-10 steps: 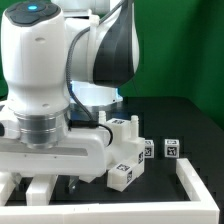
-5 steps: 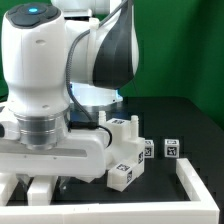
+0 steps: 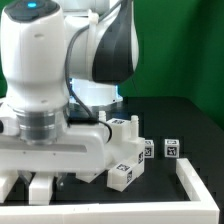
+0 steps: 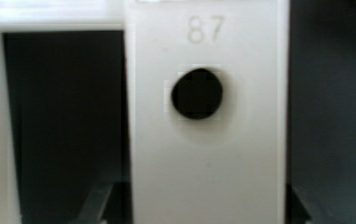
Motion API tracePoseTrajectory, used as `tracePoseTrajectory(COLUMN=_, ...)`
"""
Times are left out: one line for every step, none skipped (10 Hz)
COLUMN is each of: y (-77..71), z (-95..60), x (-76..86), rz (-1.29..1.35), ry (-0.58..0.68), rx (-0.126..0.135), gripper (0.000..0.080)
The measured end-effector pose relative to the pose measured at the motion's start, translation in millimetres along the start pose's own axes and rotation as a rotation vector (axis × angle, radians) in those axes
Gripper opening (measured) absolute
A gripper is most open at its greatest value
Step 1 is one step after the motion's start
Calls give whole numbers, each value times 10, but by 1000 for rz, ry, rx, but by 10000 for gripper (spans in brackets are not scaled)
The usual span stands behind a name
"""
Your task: Assemble chair
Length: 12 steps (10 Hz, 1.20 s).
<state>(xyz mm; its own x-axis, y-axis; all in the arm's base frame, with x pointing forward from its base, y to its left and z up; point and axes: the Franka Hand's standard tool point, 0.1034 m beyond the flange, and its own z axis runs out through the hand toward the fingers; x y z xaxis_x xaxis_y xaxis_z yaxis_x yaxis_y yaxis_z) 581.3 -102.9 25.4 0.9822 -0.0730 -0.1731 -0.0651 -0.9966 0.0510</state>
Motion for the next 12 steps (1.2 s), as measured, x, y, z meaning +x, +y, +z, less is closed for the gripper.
tracePoseTrajectory(y=8, z=-150, x=-41, rz=-21, ry=-7, rx=13, gripper=282)
tracePoseTrajectory(y=22, z=-365, x=-101, rz=-38, ry=-22, rx=31, gripper=282)
tracePoseTrajectory(y=42, z=-592, x=-141, rz=-49, ry=-26, rx=47, gripper=282)
tracePoseTrajectory(y=44, z=-739, x=-179, rz=-53, ry=-35, rx=57, gripper=282)
tracePoseTrajectory(y=9, z=-948, x=-198, rz=-46, ry=-29, rx=59, gripper=282)
tracePoseTrajectory(y=-68, z=-1093, x=-209, rz=-16, ry=-12, rx=57, gripper=282)
tracePoseTrajectory(y=-75, z=-1051, x=-218, rz=-11, ry=-14, rx=60, gripper=282)
tracePoseTrajectory(y=-66, z=-1014, x=-216, rz=-11, ry=-19, rx=58, gripper=284)
tracePoseTrajectory(y=-72, z=-1020, x=-214, rz=-8, ry=-18, rx=59, gripper=284)
tracePoseTrajectory(y=-79, z=-1014, x=-215, rz=65, ry=-21, rx=59, gripper=284)
tracePoseTrajectory(y=-91, z=-1019, x=-224, rz=170, ry=-25, rx=62, gripper=284)
tracePoseTrajectory(y=-132, z=-1047, x=-280, rz=299, ry=-31, rx=76, gripper=284)
